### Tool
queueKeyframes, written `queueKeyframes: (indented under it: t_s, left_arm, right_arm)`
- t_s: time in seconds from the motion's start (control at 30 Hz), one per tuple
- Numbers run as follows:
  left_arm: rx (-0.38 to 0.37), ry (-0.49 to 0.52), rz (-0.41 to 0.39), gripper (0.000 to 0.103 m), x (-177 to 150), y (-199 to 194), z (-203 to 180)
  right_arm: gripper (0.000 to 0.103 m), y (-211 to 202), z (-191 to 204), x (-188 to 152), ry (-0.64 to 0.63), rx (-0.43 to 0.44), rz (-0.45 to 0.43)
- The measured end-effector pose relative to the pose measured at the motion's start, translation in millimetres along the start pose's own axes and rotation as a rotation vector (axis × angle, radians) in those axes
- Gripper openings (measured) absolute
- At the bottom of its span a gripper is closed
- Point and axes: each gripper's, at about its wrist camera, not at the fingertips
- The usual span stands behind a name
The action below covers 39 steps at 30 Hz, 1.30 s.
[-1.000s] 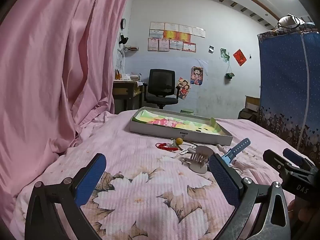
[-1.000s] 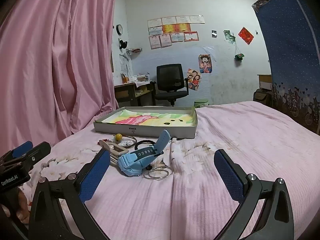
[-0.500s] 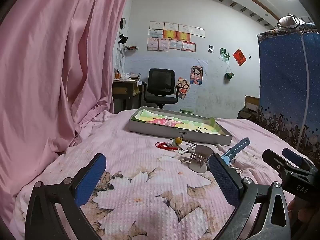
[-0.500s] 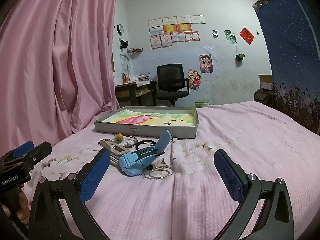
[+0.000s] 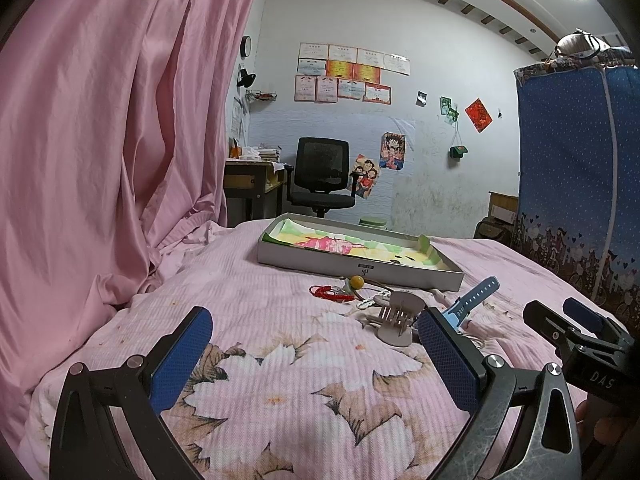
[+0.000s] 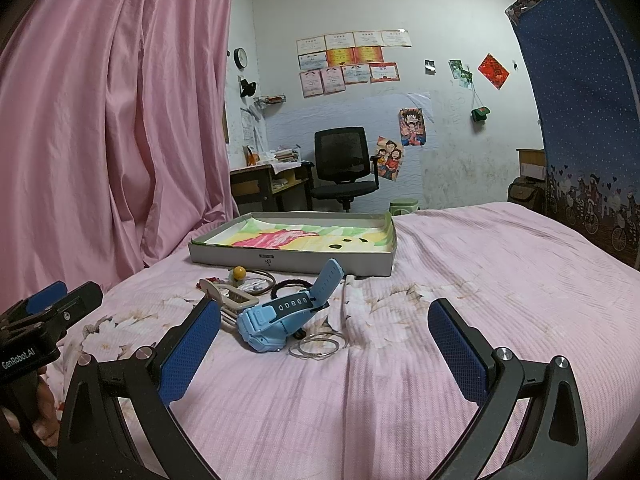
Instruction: Organize jewelry
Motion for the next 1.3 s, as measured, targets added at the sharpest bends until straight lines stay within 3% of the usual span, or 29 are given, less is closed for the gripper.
queueKeyframes:
  t_s: [1.3]
  left_arm:
    - [0.000,-0.004,0.003,0.103,-0.1,1.8,-2.4]
  right_arm:
    - [0.102,1.1,0.9,-0.4,0.000,0.001,0.002]
Point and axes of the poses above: each gripper's, at about its wrist camera, not at the fingertips, and y roughly the way its jaws point, z to its left, x to its top, and after that the axes turned 13 degrees about z, right-handed
